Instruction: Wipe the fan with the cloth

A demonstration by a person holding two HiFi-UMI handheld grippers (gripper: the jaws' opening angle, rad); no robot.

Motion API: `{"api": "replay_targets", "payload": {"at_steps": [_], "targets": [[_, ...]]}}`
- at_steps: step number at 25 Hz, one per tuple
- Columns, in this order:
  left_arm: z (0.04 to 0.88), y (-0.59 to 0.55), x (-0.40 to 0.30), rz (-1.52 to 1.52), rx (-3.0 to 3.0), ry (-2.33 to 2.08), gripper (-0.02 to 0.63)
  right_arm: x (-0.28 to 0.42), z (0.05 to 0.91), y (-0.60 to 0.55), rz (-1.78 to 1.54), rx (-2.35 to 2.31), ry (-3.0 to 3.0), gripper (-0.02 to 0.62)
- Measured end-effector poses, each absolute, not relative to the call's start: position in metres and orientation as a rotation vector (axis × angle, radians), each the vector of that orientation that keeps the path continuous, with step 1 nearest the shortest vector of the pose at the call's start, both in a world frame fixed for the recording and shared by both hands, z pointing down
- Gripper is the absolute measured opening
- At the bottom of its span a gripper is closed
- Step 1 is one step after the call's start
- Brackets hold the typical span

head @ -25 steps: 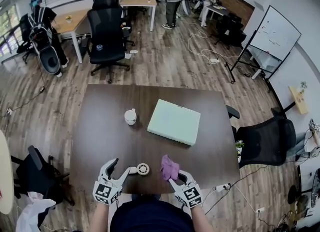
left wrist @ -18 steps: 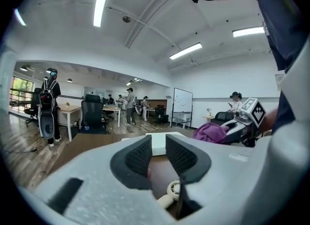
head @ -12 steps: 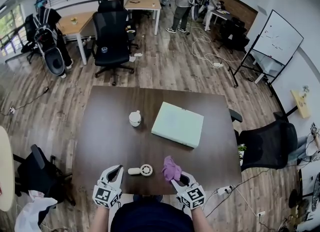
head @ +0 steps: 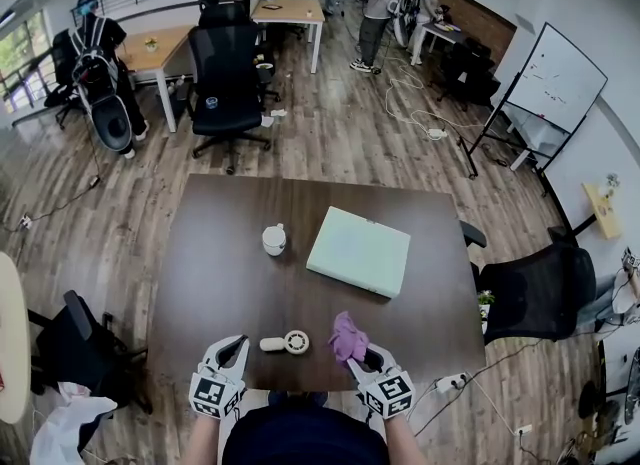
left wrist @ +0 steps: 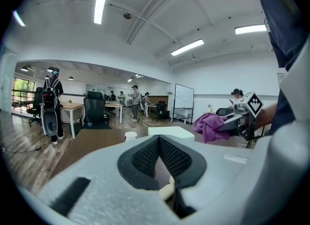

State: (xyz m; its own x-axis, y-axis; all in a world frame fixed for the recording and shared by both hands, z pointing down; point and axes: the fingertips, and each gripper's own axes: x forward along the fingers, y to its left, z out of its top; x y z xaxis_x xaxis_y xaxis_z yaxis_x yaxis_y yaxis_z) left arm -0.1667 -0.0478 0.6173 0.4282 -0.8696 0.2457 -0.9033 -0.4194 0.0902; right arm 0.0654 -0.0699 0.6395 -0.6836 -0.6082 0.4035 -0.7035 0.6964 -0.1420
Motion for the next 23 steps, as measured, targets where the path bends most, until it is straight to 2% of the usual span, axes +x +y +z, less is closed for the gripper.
{"api": "replay_targets", "payload": {"at_steps": [23], "targets": [[0.636,-0.053,-0.161,0.221,2.442,-1.523,-0.006,0.068,0.640,-0.074,0.332,0.990,-2.545,0.118]]}}
